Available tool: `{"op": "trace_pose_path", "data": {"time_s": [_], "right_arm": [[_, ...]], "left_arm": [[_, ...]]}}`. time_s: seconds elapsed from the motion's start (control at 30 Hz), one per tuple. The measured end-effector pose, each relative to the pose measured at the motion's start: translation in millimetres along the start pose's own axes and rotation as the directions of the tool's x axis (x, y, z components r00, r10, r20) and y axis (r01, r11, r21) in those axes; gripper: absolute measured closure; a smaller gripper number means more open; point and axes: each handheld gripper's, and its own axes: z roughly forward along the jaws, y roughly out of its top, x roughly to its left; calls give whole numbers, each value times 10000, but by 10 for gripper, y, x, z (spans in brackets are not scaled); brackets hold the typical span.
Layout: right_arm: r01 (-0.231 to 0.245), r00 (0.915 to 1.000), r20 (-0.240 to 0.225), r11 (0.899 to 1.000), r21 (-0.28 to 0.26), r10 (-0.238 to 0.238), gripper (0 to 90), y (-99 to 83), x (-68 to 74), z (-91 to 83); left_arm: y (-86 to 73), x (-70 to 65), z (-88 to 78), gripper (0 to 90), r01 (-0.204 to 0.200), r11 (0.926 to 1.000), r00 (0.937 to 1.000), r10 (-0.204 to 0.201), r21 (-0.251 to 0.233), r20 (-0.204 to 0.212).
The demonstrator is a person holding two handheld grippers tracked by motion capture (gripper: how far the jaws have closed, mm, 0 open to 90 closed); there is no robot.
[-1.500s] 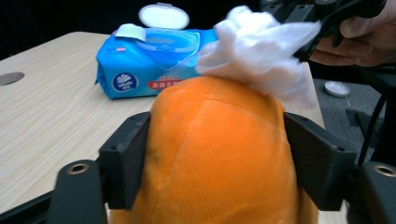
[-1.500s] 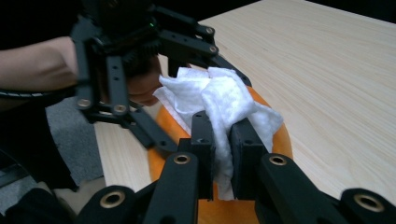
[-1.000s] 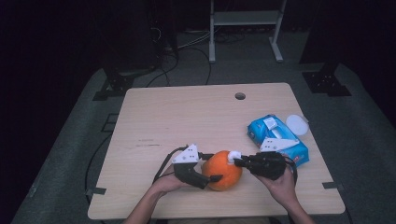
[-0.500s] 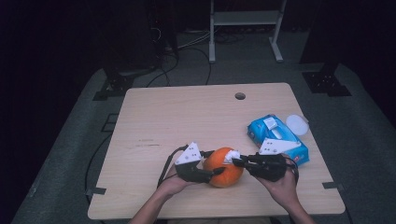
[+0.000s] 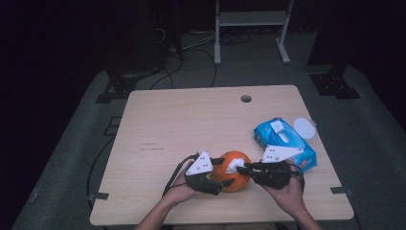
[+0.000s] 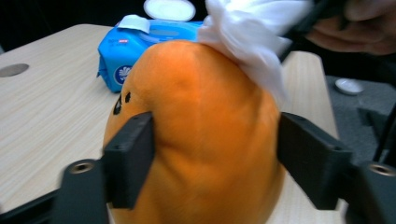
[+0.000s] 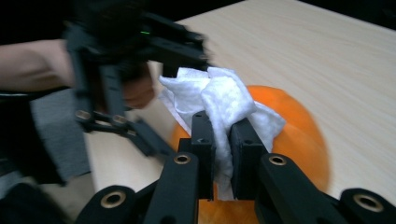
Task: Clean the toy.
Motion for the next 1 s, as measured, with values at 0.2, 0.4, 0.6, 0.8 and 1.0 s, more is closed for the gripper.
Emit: {"op": "trace_pose_path", "data": {"time_s": [0.2, 0.4, 0.6, 0.8, 1.0], "right_arm": [[-17, 9994, 356, 10000, -68, 19, 812, 14, -53, -32], [-1053, 9907, 866, 9944, -25, 1051, 811, -127, -348, -105], [-782, 9952, 597, 9969, -2, 780, 813, -71, -242, -115], [-93, 9986, 522, 9999, 144, 85, 813, 28, -97, -60], [-750, 9933, 897, 9968, 288, 722, 814, -66, -287, -130]], "left_arm": [[-30, -8, -11, 381, -432, 9990, 9991, 432, 87, 54], [-53, -15, -19, 375, -561, 9984, 9980, 560, 35, 300], [-22, -70, 27, 366, -911, 9958, 9951, 907, 88, 385], [-9, -163, 53, 366, -1438, 9893, 9887, 1425, 253, 466], [-9, -173, 66, 372, -1613, 9865, 9849, 1592, 269, 677]]}}
